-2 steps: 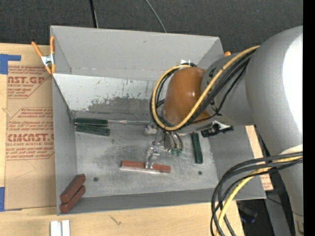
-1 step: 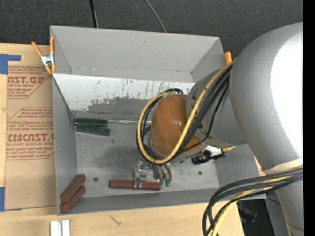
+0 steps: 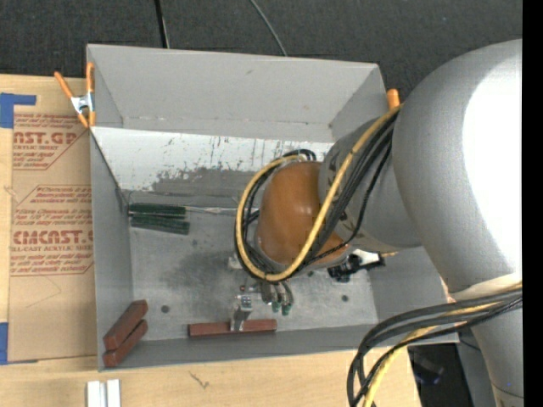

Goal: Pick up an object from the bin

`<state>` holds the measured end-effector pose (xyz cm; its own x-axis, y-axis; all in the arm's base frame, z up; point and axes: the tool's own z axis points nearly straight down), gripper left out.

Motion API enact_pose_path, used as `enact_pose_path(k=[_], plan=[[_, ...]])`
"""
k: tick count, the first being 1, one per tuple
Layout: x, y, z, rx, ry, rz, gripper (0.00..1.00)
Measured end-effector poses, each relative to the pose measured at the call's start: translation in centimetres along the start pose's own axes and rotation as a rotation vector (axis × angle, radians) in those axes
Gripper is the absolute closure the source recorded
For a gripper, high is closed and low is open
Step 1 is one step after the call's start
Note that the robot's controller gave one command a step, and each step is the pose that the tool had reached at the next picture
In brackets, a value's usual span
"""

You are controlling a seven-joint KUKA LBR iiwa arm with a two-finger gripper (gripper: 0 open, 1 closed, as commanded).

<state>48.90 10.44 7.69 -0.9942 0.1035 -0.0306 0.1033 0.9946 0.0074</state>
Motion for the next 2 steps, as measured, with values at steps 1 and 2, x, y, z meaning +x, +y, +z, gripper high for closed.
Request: enact_pose_path(k=[1, 2], plan=[[0.0, 0.0, 0.0, 0.0, 0.0, 0.0, 0.0], [0.3, -1.5, -1.8, -0.001, 0.013, -0.074, 0.0]])
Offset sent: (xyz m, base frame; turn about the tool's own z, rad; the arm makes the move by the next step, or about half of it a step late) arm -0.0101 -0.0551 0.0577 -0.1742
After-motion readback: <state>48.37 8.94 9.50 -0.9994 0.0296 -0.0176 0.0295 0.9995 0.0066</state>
